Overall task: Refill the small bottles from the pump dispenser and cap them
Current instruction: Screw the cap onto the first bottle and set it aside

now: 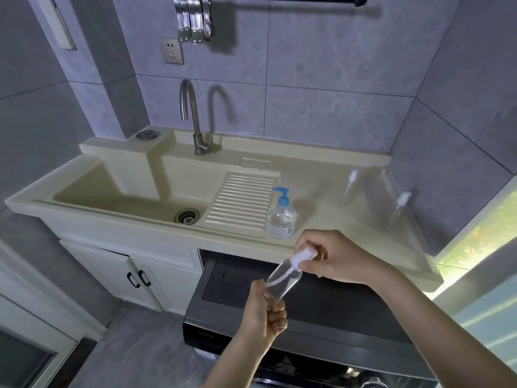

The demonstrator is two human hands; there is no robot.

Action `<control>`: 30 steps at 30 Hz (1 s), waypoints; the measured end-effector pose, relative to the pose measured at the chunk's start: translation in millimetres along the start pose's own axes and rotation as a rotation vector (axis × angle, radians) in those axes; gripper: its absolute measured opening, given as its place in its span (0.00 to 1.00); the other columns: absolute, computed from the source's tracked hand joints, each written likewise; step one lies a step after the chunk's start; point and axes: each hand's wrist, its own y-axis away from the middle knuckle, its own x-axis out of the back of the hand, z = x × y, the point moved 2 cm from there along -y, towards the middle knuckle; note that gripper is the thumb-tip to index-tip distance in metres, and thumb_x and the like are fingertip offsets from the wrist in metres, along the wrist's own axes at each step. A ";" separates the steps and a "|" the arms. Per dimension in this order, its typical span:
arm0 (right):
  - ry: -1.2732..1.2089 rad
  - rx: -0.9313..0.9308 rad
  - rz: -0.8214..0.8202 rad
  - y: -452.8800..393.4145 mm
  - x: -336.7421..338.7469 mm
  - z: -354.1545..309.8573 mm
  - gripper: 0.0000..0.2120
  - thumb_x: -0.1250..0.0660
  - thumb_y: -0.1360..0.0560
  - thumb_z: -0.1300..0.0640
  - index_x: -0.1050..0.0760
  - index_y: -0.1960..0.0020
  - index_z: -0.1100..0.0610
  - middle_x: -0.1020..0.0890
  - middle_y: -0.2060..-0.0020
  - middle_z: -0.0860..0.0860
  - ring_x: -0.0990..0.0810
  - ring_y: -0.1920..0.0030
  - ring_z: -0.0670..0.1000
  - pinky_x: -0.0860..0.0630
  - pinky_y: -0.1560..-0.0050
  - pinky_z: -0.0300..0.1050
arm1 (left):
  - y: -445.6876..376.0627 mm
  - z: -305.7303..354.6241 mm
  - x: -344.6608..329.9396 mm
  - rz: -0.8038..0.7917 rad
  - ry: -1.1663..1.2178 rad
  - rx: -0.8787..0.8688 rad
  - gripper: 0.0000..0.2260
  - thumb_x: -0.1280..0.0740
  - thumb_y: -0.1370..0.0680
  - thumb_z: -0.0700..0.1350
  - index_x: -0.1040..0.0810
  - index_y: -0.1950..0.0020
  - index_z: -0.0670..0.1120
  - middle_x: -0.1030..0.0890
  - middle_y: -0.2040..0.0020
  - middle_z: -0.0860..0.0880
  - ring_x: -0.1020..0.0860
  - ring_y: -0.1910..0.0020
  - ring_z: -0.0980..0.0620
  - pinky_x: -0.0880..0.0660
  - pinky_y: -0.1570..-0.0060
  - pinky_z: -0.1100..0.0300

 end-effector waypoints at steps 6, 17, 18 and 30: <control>0.412 -0.128 0.160 0.2 -3.1 2.3 0.25 0.37 0.29 0.35 0.38 0.68 0.55 0.33 0.73 0.48 0.35 0.71 0.48 0.38 0.67 0.43 | 1.3 -2.0 1.7 0.022 -0.027 0.004 0.07 0.47 0.24 0.46 0.33 0.57 0.46 0.41 0.73 0.50 0.45 0.75 0.54 0.47 0.74 0.61; -0.047 0.060 0.086 11.9 -2.0 3.2 0.05 0.30 0.28 0.59 0.21 0.57 0.48 0.19 0.62 0.46 0.25 0.64 0.45 0.32 0.63 0.34 | 17.9 10.2 -10.0 -0.119 -0.033 0.199 0.12 0.45 0.25 0.49 0.30 0.60 0.42 0.38 0.75 0.51 0.44 0.78 0.55 0.45 0.79 0.65; -0.051 0.051 0.095 12.3 -0.8 4.3 0.05 0.30 0.28 0.59 0.21 0.57 0.48 0.18 0.62 0.45 0.23 0.62 0.47 0.30 0.63 0.36 | 18.9 12.3 -9.3 -0.139 -0.035 0.204 0.13 0.45 0.24 0.49 0.30 0.61 0.42 0.37 0.75 0.51 0.43 0.78 0.55 0.44 0.79 0.65; -0.284 0.169 0.323 35.9 15.6 2.9 0.08 0.32 0.35 0.49 0.22 0.61 0.53 0.18 0.66 0.49 0.20 0.64 0.51 0.28 0.62 0.41 | 41.0 29.4 -27.7 -0.193 -0.067 0.004 0.19 0.47 0.18 0.51 0.28 0.61 0.41 0.34 0.73 0.46 0.40 0.76 0.53 0.40 0.78 0.62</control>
